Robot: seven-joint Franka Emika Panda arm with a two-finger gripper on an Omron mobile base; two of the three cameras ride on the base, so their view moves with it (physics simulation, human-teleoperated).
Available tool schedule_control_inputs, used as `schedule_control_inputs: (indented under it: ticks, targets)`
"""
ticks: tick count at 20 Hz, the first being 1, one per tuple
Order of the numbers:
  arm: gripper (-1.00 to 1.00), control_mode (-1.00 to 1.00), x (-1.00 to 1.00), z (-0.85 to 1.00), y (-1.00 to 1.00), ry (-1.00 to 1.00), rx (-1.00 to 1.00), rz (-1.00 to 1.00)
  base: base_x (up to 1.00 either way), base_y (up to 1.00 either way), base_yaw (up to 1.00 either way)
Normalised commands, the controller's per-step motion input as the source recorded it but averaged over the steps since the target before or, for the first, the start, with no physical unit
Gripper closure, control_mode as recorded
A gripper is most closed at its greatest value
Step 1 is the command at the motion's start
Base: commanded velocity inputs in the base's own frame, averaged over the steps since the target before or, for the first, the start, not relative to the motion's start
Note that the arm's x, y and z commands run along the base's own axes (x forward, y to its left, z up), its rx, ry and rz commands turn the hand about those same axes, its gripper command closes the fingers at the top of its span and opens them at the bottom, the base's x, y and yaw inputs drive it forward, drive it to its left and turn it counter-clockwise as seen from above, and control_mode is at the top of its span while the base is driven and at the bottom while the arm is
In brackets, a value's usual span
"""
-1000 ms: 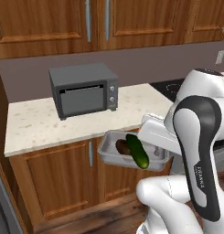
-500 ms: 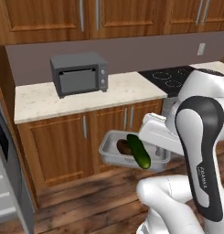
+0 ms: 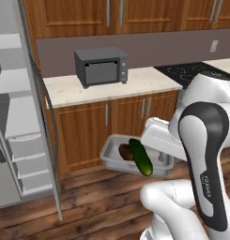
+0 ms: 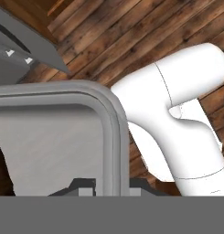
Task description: Take the sweet potato and cucumber out of the freezer and place them in the tupperware container on the counter. Then put the tupperware containing the vegetables back in the freezer.
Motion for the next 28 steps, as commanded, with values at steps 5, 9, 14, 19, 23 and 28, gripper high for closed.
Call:
schedule_control_inputs:
  ticks: [5,9,14,19,23,28]
  targets:
    - [1.0,1.0,0.0,0.0,0.0,0.0,0.0,0.0,-0.28,1.0,0.0]
    - [1.0,1.0,0.0,0.0,0.0,0.0,0.0,0.0,-0.53,1.0,0.0]
    - [1.0,1.0,0.0,0.0,0.0,0.0,0.0,0.0,-0.49,1.0,0.0]
    - [1.0,1.0,0.0,0.0,0.0,0.0,0.0,0.0,-0.04,1.0,0.0]
    - [1.0,1.0,0.0,0.0,0.0,0.0,0.0,0.0,0.0,1.0,-0.02]
    - [1.0,1.0,0.0,0.0,0.0,0.0,0.0,0.0,0.2,1.0,-0.03]
